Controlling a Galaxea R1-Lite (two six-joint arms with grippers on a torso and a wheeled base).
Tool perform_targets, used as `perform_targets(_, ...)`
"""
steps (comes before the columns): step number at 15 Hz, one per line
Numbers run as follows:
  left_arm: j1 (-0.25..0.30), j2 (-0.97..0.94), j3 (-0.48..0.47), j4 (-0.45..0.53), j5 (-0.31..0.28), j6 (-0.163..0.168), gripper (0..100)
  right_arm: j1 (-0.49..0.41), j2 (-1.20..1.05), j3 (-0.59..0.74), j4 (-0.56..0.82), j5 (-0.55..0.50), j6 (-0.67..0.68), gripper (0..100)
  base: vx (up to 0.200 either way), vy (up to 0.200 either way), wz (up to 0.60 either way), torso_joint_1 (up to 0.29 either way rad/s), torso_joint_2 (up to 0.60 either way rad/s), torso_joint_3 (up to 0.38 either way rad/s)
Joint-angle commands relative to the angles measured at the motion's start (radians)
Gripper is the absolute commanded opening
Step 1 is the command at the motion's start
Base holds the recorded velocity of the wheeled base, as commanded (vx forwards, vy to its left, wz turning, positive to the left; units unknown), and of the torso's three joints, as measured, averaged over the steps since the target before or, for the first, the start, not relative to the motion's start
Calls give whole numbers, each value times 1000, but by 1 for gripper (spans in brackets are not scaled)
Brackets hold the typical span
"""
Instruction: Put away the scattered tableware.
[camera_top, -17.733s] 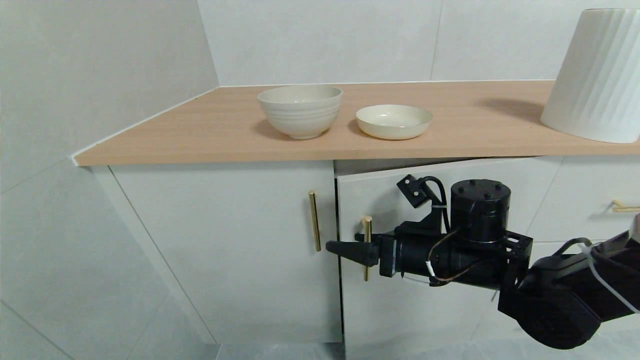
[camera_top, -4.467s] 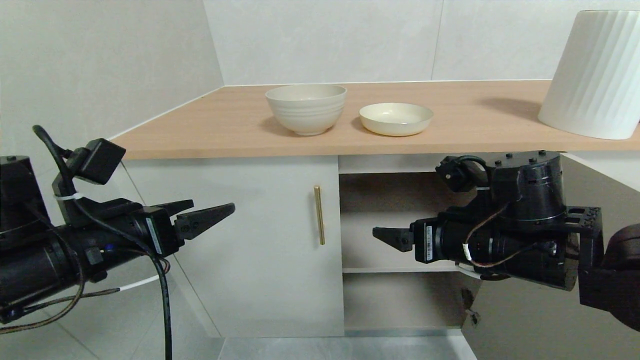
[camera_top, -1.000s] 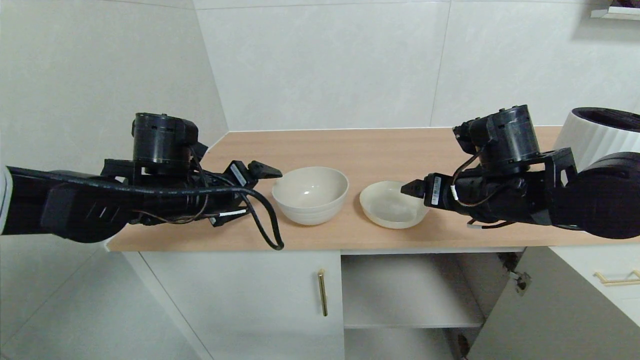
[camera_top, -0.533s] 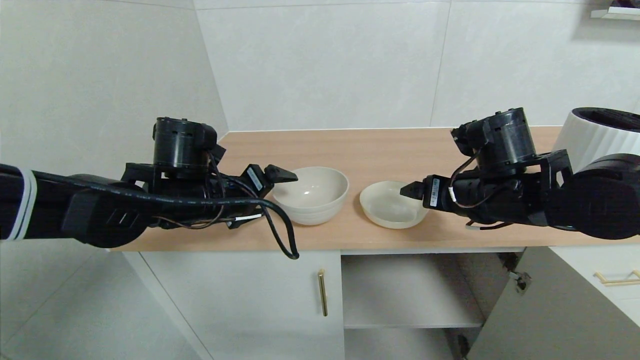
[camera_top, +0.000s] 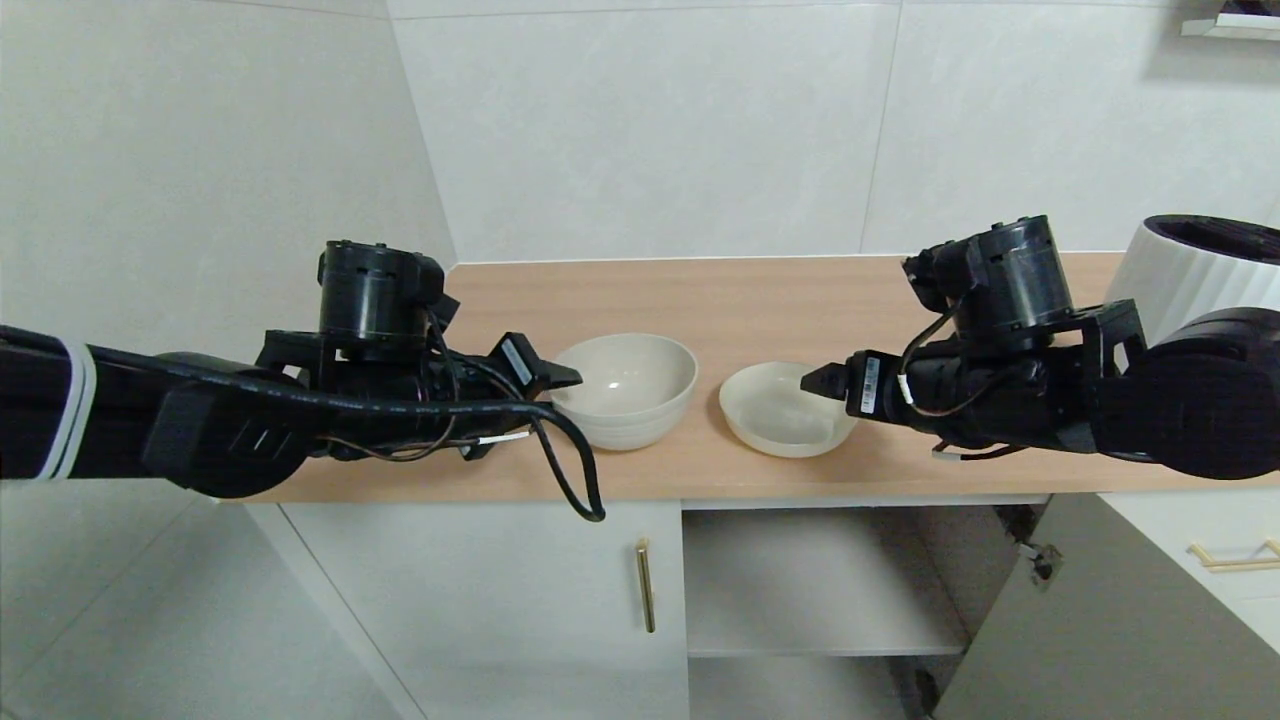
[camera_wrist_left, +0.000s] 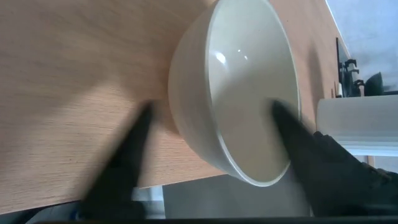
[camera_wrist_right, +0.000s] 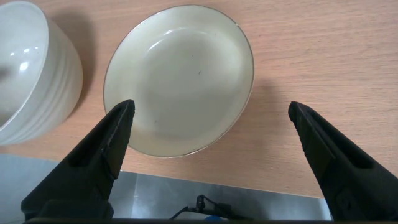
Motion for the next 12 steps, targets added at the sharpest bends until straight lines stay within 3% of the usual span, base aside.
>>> perform_targets(1,0,-4,-1,-1,0,-1,0,0,-1,0,0,-1,0,100,0,0,0,0,0,0)
perform_targets(7,8,-23,-2,-1,1,-1,0,0,13,-2,0,-24,-5,100,0,0,0,0,0,0)
perform_targets(12,8,-26,-2,-1,1,-1,0,-5,125,-51,0,-143,-8,100,0,0,0,0,0,0)
